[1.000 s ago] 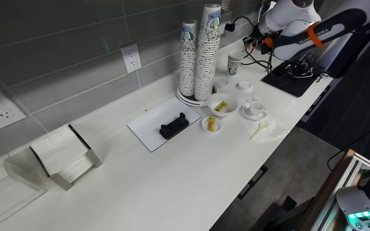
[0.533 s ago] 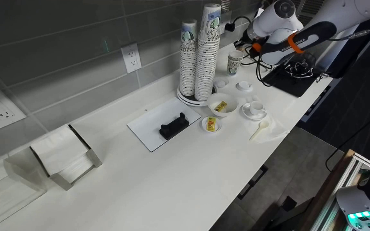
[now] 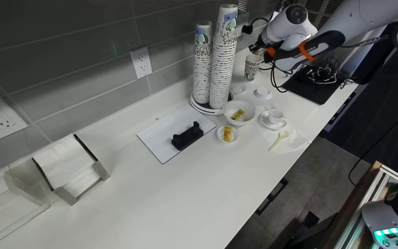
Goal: Put the brown sachets from the white bowl in the two stacked coffee cups on the right.
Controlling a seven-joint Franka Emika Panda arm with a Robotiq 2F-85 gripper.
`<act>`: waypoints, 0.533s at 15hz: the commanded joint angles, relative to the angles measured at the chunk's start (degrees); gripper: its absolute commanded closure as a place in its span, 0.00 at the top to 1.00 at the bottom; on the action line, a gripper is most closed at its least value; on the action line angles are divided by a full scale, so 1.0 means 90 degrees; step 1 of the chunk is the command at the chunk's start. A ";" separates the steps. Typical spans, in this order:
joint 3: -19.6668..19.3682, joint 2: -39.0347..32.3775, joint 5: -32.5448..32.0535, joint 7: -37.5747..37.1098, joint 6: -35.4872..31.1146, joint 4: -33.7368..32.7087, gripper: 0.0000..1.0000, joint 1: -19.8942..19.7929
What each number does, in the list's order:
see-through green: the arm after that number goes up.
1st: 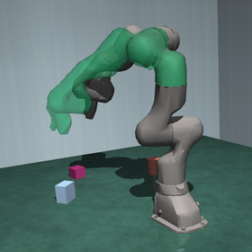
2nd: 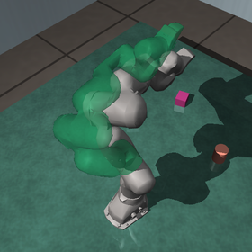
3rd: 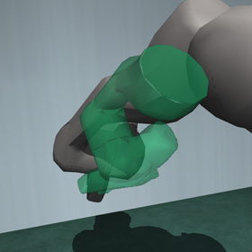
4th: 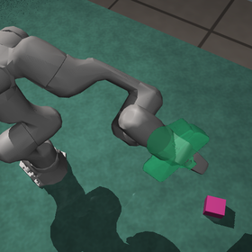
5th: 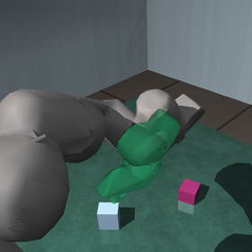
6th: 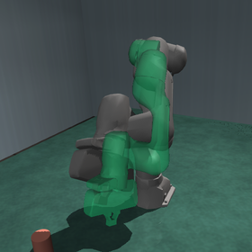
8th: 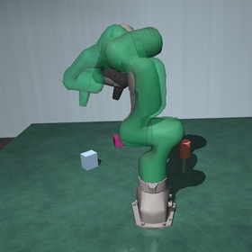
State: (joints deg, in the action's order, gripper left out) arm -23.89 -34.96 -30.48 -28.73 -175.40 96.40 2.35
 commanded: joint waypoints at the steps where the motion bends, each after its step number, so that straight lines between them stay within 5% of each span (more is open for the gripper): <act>1: 0.0121 -0.0279 0.0188 -0.0049 0.0157 -0.0392 0.49 -0.0126; 3: 0.0207 -0.0284 0.0226 -0.0004 0.0190 -0.0401 0.63 -0.0184; 5: 0.0913 0.0045 0.0444 0.0405 0.0390 -0.0120 0.77 -0.0599; 8: 0.1775 0.0778 0.1828 0.1878 0.1176 0.0516 0.98 -0.0882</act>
State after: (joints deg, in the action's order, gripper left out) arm -15.36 -35.14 -21.95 -21.21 -171.54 95.68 -2.54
